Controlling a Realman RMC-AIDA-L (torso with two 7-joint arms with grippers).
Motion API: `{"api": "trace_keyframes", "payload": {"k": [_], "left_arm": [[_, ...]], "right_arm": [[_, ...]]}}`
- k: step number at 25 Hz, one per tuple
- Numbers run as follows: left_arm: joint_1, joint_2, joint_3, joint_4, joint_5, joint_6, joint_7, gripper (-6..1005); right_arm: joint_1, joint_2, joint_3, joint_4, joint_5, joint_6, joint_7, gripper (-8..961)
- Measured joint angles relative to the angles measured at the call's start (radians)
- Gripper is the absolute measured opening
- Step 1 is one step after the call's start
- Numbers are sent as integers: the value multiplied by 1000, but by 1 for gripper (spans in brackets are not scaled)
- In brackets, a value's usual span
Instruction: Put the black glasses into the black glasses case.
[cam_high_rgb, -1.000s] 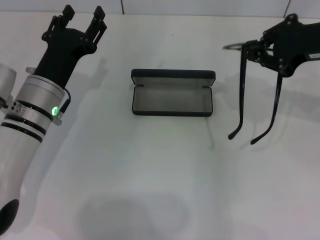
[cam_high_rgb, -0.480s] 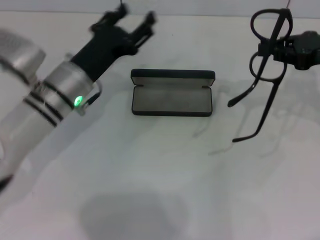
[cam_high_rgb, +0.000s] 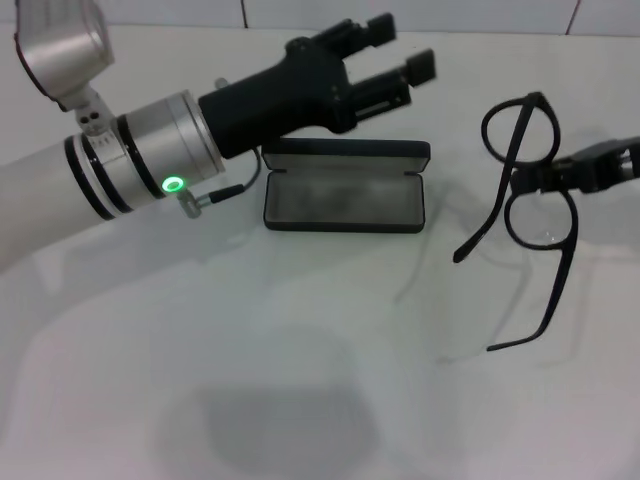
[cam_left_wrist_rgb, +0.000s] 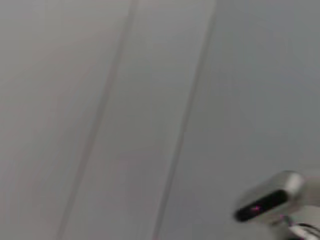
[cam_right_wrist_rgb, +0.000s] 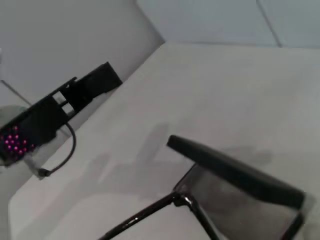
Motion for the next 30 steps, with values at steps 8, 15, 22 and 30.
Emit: {"api": "trace_keyframes", "payload": {"k": [8, 15, 22, 30], "left_arm": [[-53, -12, 0, 3, 156, 134, -12, 757], [-110, -26, 0, 1, 257, 162, -26, 757], [-144, -39, 0, -11, 286, 111, -85, 757], [-163, -39, 1, -20, 322, 70, -149, 757]], "right_arm": [[-7, 19, 33, 2, 12, -7, 28, 110], [-1, 36, 31, -5, 14, 0, 21, 109], [1, 64, 29, -41, 14, 4, 5, 109], [-6, 89, 35, -94, 14, 4, -55, 108]]}}
